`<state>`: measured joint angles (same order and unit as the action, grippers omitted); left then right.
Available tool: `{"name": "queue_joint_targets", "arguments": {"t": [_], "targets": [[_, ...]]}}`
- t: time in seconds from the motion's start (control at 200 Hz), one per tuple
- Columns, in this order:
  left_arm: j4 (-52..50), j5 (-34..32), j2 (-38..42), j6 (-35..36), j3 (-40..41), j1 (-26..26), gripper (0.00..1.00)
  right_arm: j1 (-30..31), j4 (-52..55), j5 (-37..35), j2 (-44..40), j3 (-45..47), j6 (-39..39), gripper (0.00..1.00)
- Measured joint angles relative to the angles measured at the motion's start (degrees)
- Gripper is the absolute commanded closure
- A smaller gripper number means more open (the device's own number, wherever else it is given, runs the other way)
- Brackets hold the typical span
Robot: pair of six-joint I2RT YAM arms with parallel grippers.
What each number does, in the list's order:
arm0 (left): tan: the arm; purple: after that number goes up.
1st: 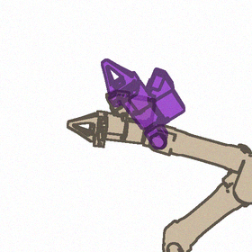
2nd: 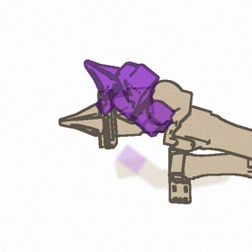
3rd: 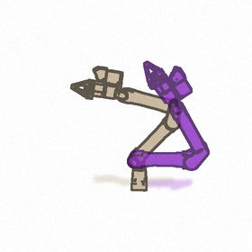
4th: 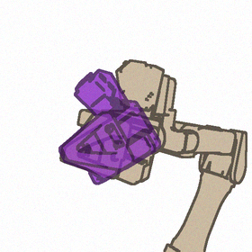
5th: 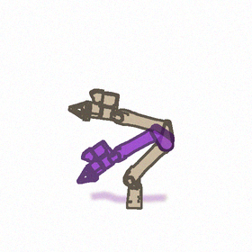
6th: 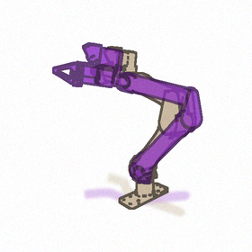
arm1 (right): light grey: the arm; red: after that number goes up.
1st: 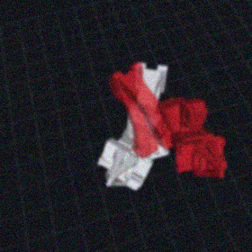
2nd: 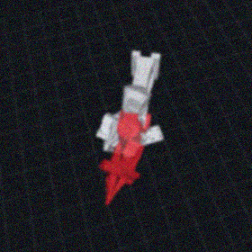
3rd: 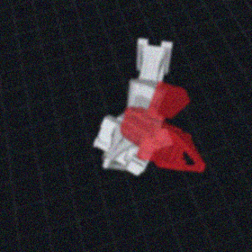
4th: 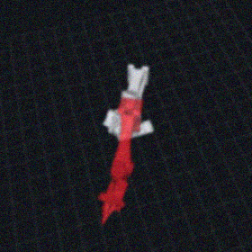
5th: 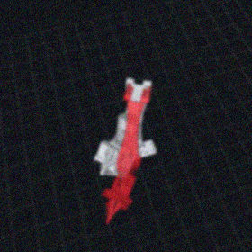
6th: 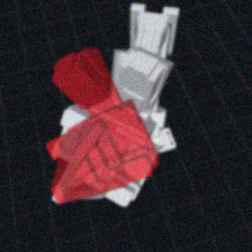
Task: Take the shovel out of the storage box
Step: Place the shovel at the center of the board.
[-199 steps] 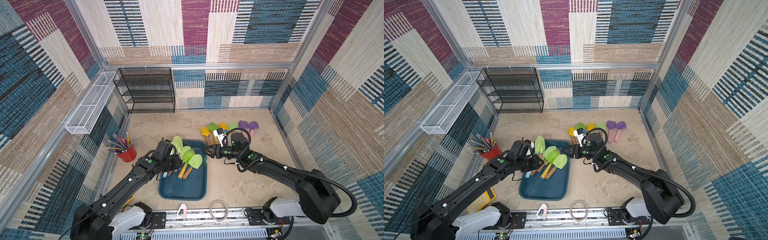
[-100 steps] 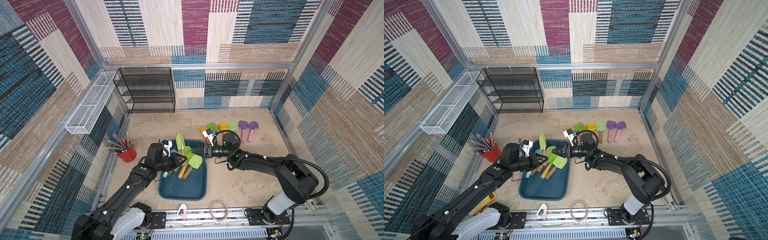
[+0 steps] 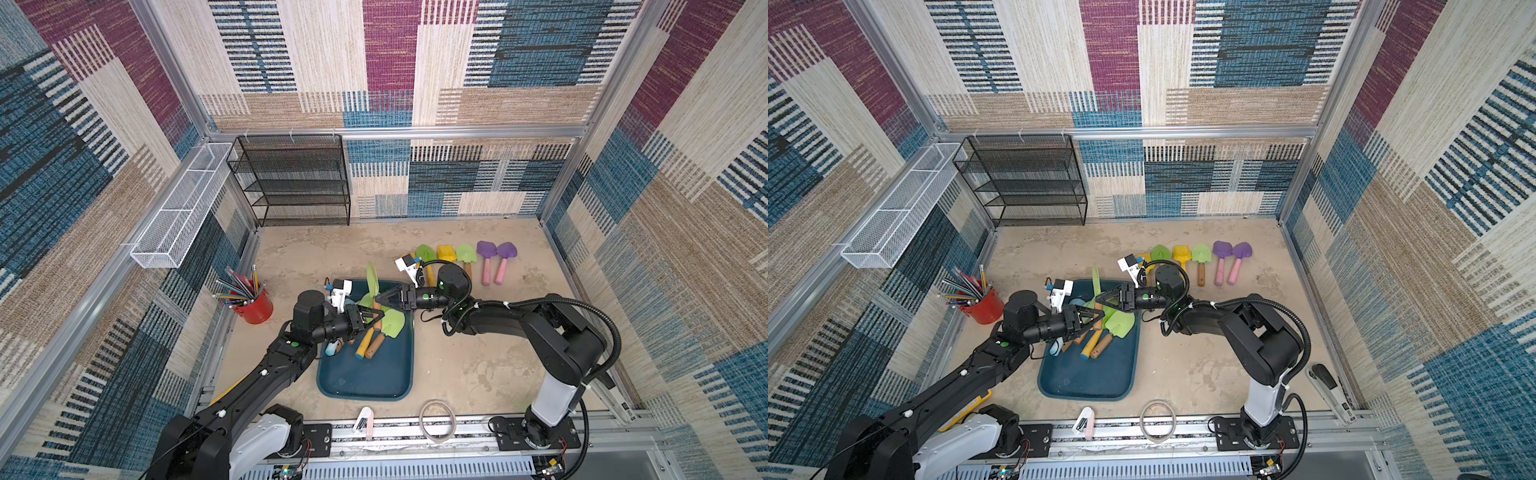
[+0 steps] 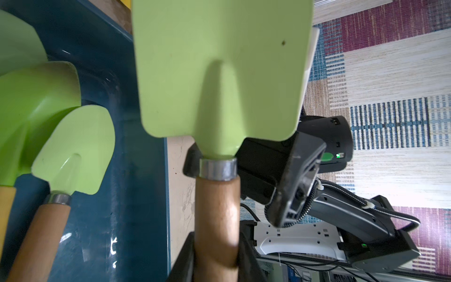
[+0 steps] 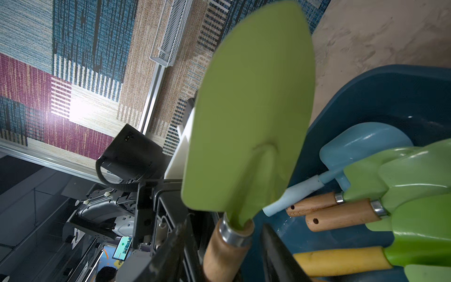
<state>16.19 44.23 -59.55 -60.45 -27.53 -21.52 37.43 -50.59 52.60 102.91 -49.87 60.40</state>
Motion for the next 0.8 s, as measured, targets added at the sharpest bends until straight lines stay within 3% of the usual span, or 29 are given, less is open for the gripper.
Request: {"name": "queue_joint_targets", "arguments": {"t": [0.21,0.586,0.696,0.801], "targets": [[3.34,1.90,-0.22,-1.09,0.66,0.00,0.86,0.11,-6.01,1.64,2.56,0.00,4.28,0.54],[9.11,4.24,-1.62,-2.82,2.23,0.00,0.83,0.13,-14.29,2.97,4.39,-0.09,10.23,0.72],[9.51,4.35,-1.62,-2.67,2.25,0.00,0.73,0.13,-15.02,2.99,4.59,-0.11,12.63,0.82],[9.11,4.20,-1.60,-2.47,2.25,0.00,0.52,0.15,-15.58,3.39,4.61,-0.07,13.27,0.85]]}}
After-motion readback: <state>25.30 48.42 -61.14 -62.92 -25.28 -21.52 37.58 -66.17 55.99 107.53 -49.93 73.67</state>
